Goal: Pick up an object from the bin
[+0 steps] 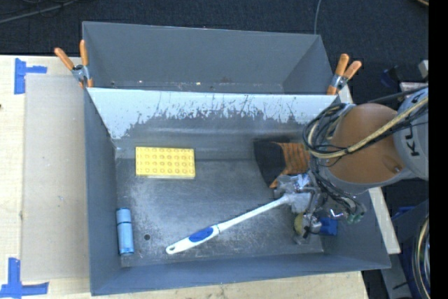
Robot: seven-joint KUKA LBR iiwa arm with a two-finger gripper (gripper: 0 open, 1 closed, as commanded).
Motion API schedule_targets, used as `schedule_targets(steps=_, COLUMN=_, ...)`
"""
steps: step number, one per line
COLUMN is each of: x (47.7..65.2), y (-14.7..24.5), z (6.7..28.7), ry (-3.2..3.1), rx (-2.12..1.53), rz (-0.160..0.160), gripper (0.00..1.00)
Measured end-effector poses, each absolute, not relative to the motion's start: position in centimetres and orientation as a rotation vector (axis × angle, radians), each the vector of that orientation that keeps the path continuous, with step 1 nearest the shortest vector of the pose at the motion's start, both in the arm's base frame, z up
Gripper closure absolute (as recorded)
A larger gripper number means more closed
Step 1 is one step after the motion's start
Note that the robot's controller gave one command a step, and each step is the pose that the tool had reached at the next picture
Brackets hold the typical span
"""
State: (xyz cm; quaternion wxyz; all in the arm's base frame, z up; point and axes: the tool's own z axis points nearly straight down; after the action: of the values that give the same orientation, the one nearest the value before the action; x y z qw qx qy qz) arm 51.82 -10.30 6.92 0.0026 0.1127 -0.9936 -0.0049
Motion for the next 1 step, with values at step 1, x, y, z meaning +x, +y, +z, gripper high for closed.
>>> schedule_targets(steps=1, x=51.99, y=-10.65, z=7.00, ry=-3.114, rx=0.393, rz=-0.016, gripper=0.00)
